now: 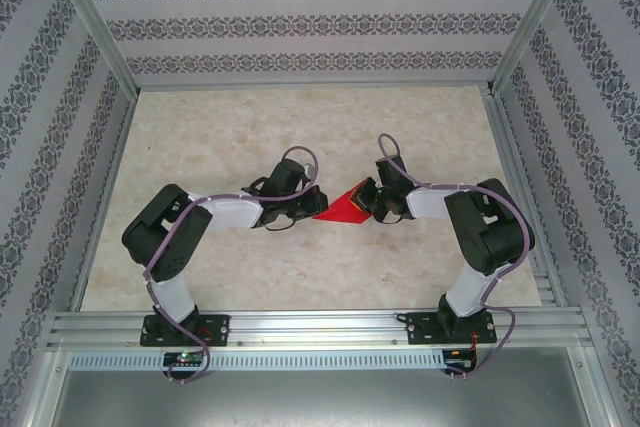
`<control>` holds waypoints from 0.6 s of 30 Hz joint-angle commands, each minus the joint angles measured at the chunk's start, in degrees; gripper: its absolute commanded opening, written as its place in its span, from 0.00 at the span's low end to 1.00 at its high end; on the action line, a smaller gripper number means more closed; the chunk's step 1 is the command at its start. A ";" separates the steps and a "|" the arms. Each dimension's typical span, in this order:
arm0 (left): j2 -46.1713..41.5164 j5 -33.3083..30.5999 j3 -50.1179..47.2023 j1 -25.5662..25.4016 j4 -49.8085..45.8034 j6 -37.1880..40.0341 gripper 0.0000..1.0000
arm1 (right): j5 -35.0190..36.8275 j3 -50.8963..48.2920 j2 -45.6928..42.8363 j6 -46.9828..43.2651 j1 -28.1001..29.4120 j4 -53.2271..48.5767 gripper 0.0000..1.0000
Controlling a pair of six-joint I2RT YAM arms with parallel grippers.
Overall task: Fold a paper plane with a square sheet of paper (pick it up from the middle)
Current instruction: Fourth fold the wing at the center of the table.
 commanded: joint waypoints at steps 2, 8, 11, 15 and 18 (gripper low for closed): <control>4.36 3.23 2.95 -0.51 5.35 -1.86 0.08 | 8.76 -3.15 3.84 -0.92 -1.13 -10.36 0.04; 7.51 2.21 4.57 -2.08 5.89 -5.59 0.08 | 9.10 -3.37 3.86 -0.45 -1.01 -10.22 0.04; 8.13 0.26 4.48 -2.78 6.37 -7.50 0.08 | 9.12 -3.50 4.01 -0.27 -0.92 -9.91 0.04; 8.04 -4.30 4.13 -2.98 3.95 -8.44 0.08 | 9.36 -3.74 3.94 -0.31 -0.75 -9.89 0.04; 7.87 -7.59 3.83 -2.96 0.97 -9.22 0.09 | 9.37 -3.81 4.12 -0.24 -0.79 -9.97 0.04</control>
